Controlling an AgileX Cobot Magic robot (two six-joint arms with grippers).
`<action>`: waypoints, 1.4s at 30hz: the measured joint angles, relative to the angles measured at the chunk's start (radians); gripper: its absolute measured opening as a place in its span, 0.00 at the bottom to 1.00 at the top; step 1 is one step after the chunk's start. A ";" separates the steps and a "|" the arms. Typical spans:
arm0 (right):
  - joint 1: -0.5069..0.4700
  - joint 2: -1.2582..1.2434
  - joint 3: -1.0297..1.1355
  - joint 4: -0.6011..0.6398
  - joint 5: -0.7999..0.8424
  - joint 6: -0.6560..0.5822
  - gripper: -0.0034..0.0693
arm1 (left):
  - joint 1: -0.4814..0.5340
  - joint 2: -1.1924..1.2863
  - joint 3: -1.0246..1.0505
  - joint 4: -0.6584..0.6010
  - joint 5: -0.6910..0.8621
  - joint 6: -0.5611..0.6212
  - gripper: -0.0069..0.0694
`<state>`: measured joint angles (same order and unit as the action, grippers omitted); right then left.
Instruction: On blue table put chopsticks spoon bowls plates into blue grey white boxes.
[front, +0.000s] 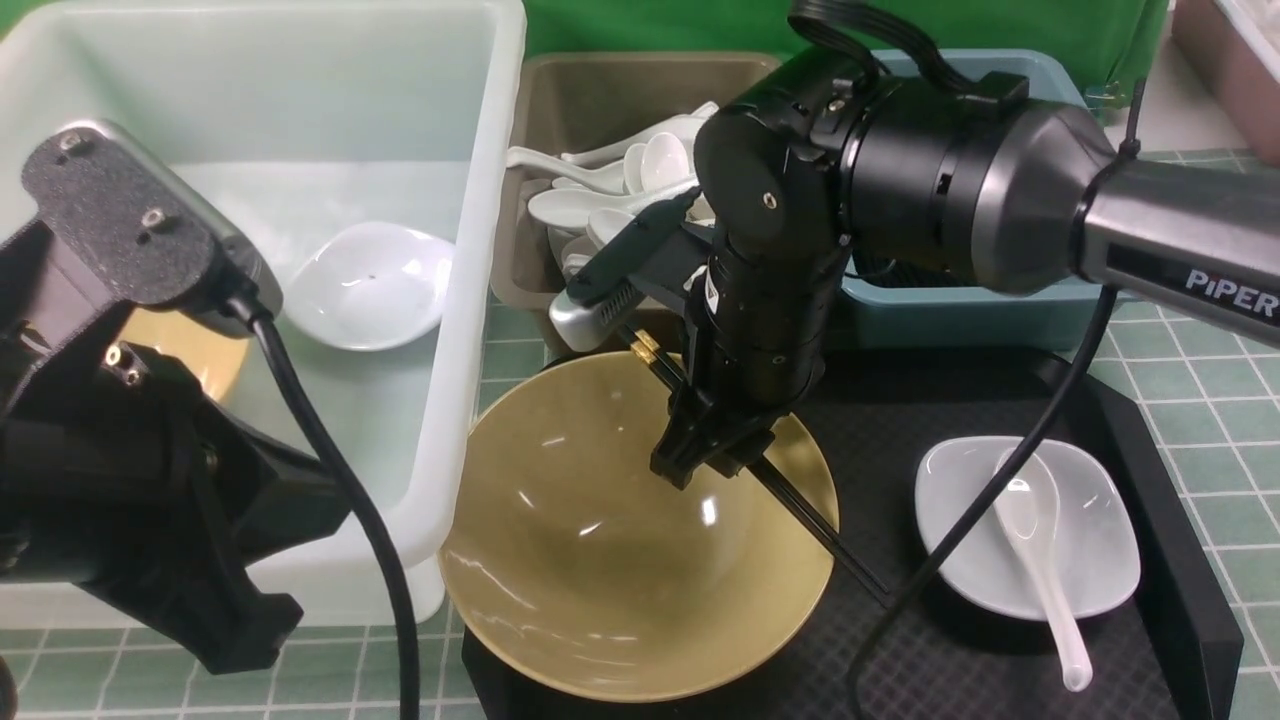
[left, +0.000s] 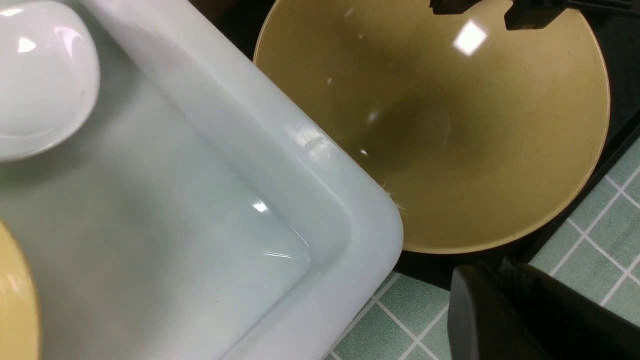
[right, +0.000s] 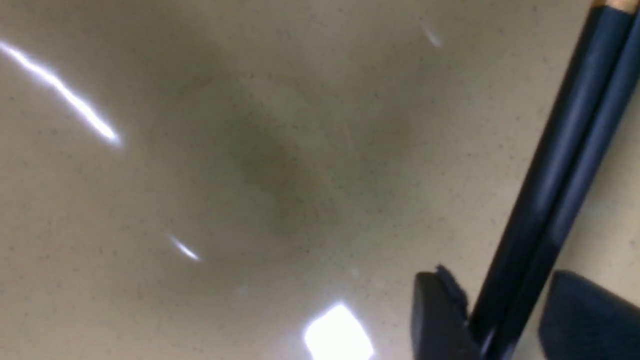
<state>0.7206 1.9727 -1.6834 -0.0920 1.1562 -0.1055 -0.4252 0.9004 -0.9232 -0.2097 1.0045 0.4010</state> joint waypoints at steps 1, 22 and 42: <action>0.000 0.000 0.000 0.000 -0.001 0.000 0.38 | 0.000 0.000 0.000 0.000 0.000 0.000 0.09; -0.116 -0.078 -0.241 -0.046 -0.026 0.001 0.26 | -0.001 0.136 -0.045 -0.114 -0.260 0.007 0.09; -0.515 0.139 -0.278 -0.056 -0.509 0.314 0.26 | -0.001 0.440 -0.350 -0.124 -0.251 0.020 0.09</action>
<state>0.2060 2.1122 -1.9609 -0.1484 0.6475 0.2081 -0.4260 1.3400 -1.2736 -0.3339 0.7538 0.4209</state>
